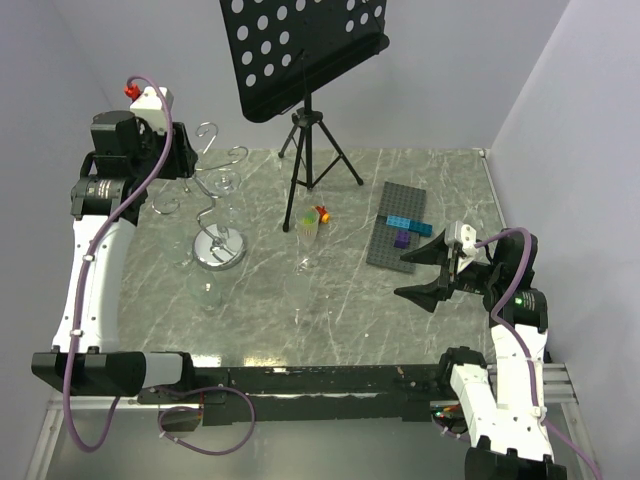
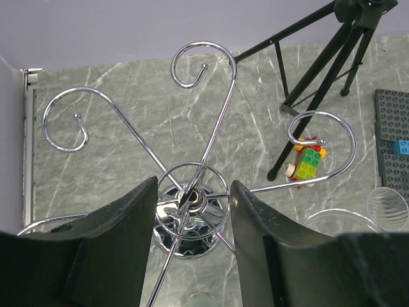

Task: Place the wine glass upside down on the wine glass rack
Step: Pick up the wine glass at the center of the board.

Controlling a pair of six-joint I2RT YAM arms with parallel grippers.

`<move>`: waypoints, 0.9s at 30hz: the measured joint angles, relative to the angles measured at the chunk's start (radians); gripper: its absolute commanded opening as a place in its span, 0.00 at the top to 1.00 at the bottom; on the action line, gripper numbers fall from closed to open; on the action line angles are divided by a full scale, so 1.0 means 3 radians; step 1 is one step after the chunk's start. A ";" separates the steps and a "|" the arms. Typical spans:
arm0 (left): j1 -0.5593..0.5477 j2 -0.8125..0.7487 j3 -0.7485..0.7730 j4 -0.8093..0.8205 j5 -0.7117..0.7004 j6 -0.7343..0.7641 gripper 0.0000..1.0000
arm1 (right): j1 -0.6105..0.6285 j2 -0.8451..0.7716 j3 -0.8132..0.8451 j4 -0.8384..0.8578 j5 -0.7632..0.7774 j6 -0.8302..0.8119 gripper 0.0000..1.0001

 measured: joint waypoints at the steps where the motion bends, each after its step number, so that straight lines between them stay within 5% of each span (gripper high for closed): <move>1: 0.0000 0.0000 0.0000 0.0001 0.0003 0.0003 0.47 | 0.0000 0.0000 0.0000 0.0000 0.0000 0.0000 0.17; 27: 0.0015 0.0047 -0.0070 0.0028 0.0060 0.0022 0.53 | 0.0000 0.0001 0.0000 0.0000 0.0000 0.0000 0.17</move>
